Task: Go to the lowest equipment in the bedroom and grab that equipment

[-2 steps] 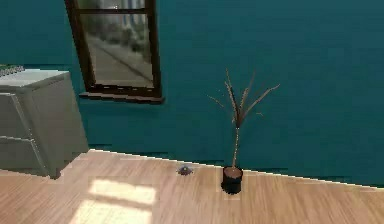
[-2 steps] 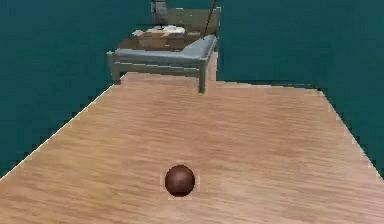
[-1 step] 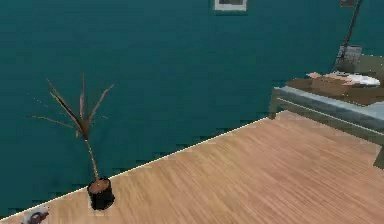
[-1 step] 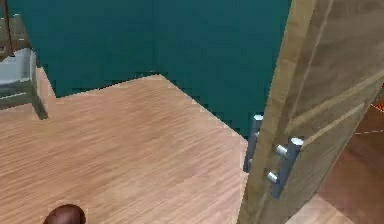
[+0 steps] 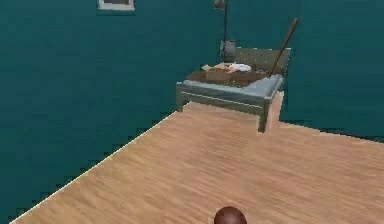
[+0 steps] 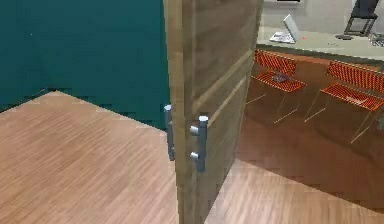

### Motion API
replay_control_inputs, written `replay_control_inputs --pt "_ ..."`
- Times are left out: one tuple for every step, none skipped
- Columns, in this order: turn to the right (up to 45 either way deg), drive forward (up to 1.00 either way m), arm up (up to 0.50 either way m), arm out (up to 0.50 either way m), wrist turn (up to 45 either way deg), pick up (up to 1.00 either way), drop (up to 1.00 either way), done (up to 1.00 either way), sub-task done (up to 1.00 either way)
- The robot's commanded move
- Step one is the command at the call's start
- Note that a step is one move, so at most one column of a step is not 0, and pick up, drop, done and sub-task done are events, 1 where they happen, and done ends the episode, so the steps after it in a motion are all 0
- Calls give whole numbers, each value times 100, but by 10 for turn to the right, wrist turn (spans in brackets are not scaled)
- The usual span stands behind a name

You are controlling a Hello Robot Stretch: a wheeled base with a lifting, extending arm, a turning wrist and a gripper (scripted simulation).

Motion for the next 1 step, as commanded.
replay_control_inputs --pt "0 40 0 0 0 0 0 0 0"
